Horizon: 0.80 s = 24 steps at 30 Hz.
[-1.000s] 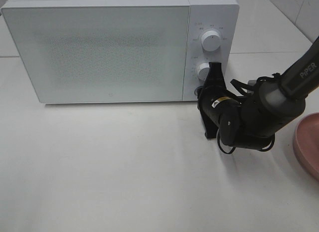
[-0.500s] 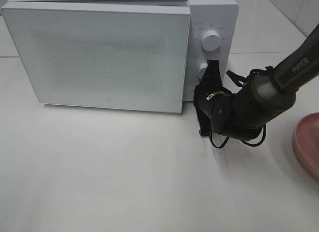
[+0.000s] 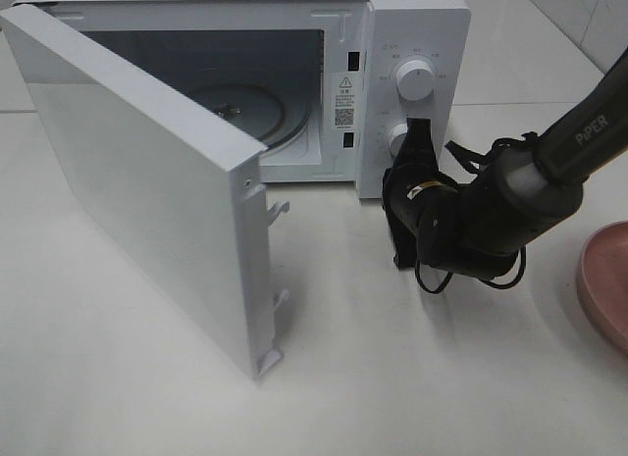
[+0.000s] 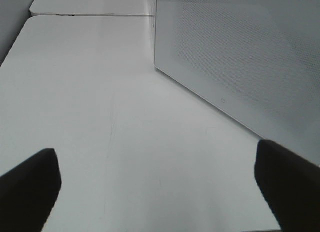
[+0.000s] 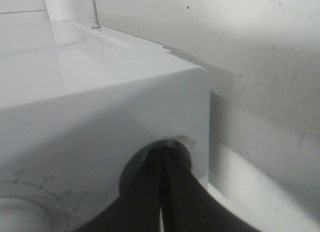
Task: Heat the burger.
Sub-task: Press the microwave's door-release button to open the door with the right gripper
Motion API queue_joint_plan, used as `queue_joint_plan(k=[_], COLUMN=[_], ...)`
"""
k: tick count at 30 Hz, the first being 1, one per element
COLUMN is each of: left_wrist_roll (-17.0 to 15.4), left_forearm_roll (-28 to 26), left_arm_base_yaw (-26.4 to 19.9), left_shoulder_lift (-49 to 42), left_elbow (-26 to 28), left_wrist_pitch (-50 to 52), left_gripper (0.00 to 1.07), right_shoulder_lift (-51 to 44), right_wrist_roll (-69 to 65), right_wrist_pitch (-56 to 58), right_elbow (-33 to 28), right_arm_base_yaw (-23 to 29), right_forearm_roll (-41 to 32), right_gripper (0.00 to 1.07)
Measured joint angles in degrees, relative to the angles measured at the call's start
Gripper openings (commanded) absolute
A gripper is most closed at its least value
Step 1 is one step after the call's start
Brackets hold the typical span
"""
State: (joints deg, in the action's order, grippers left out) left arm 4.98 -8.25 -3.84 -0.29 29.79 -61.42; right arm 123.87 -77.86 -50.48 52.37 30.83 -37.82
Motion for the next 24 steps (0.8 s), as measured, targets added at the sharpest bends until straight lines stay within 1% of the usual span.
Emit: queue_joint_plan(k=[12,21,24], left_wrist_roll=[0.00,0.00,0.00], left_forearm_roll=[0.00,0.00,0.00], left_arm_base_yaw=[0.00,0.00,0.00], left_shoulder_lift=[0.00,0.00,0.00], left_elbow=[0.00,0.00,0.00], left_wrist_pitch=[0.00,0.00,0.00], left_gripper=[0.98,0.98,0.98], right_shoulder_lift=[-1.60,-4.47,-5.67], right_wrist_roll=[0.00,0.00,0.00], right_wrist_pitch=[-2.35,-4.47,-3.44], right_elbow=[-2.86,-6.30,-7.68], right_arm_base_yaw=[-0.17,1.49,1.83], right_forearm_roll=[2.69,3.27,3.50], right_gripper=[0.00,0.00,0.00])
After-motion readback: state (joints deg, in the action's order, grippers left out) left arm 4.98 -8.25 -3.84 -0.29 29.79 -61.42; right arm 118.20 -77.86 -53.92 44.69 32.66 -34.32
